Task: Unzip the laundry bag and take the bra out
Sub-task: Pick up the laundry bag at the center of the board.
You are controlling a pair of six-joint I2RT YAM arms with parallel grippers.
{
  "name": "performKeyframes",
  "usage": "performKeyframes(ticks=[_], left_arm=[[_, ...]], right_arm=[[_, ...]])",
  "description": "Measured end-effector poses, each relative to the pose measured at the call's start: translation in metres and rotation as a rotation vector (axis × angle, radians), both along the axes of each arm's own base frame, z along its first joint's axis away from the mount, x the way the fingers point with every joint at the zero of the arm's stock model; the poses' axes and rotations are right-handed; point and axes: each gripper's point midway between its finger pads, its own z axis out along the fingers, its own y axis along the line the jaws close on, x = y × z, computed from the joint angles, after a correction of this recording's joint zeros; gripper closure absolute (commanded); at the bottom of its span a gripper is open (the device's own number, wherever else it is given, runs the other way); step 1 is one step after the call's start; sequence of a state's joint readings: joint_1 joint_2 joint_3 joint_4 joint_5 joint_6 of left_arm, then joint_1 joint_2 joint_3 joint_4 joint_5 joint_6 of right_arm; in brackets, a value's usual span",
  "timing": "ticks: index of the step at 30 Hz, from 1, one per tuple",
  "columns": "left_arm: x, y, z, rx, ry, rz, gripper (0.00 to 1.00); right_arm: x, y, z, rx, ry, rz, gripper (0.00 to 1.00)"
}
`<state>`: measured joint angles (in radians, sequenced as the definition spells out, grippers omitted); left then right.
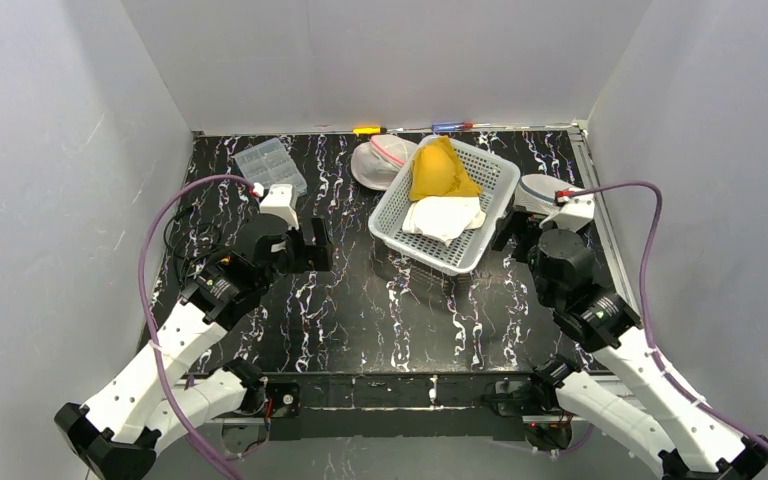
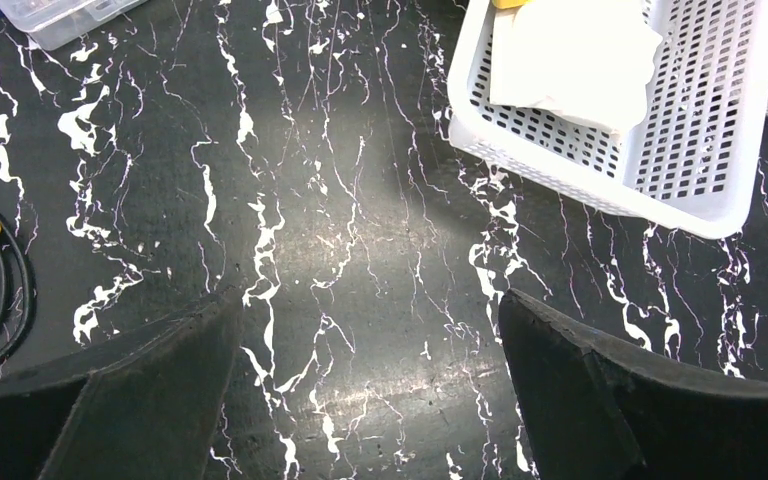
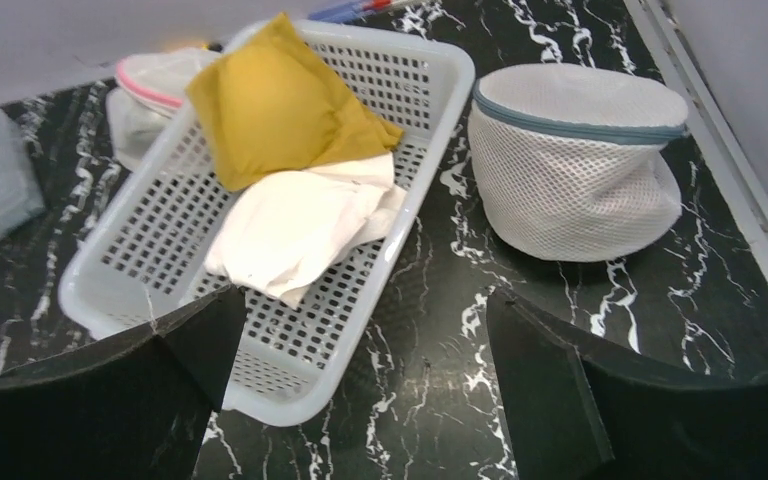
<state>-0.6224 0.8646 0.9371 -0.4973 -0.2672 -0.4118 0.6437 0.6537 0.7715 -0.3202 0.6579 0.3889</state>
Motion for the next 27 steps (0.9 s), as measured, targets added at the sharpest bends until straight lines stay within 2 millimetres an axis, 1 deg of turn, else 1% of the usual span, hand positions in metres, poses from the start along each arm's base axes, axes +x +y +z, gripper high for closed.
performKeyframes(ticks=[2,7,10,12,14,18,20,22,23,25,27], left_arm=[[0.000,0.000,0.001,-0.006,-0.010,-0.001,0.02],[-0.004,0.003,0.005,-0.020,-0.043,-0.008,0.02],[-0.005,0.002,0.010,-0.032,-0.064,-0.019,0.02],[-0.006,0.002,0.010,-0.034,-0.068,-0.029,0.02],[-0.007,0.001,0.010,-0.033,-0.069,-0.036,0.02],[-0.008,0.002,0.010,-0.032,-0.074,-0.039,0.02],[-0.009,0.003,0.012,-0.037,-0.083,-0.038,0.02],[-0.010,0.004,0.012,-0.039,-0.087,-0.035,0.02],[-0.010,0.005,0.013,-0.039,-0.090,-0.033,0.02],[-0.010,0.006,0.014,-0.038,-0.094,-0.027,0.03],[-0.010,0.008,0.014,-0.036,-0.098,-0.017,0.03]], right_arm=[[0.003,-0.002,-0.005,-0.030,0.029,-0.022,0.02],[0.012,-0.001,-0.026,-0.111,0.133,-0.054,0.04],[0.017,0.000,-0.029,-0.127,0.177,-0.072,0.06],[0.021,-0.005,-0.024,-0.114,0.181,-0.100,0.06],[0.026,-0.017,-0.013,-0.091,0.168,-0.149,0.06],[0.041,-0.054,0.018,-0.030,0.125,-0.289,0.06],[0.050,-0.069,0.024,0.005,0.125,-0.346,0.07],[0.061,-0.081,0.019,0.042,0.149,-0.392,0.07],[0.067,-0.085,0.013,0.062,0.170,-0.407,0.07],[0.079,-0.093,-0.008,0.092,0.236,-0.439,0.07],[0.085,-0.101,-0.026,0.111,0.288,-0.478,0.09]])
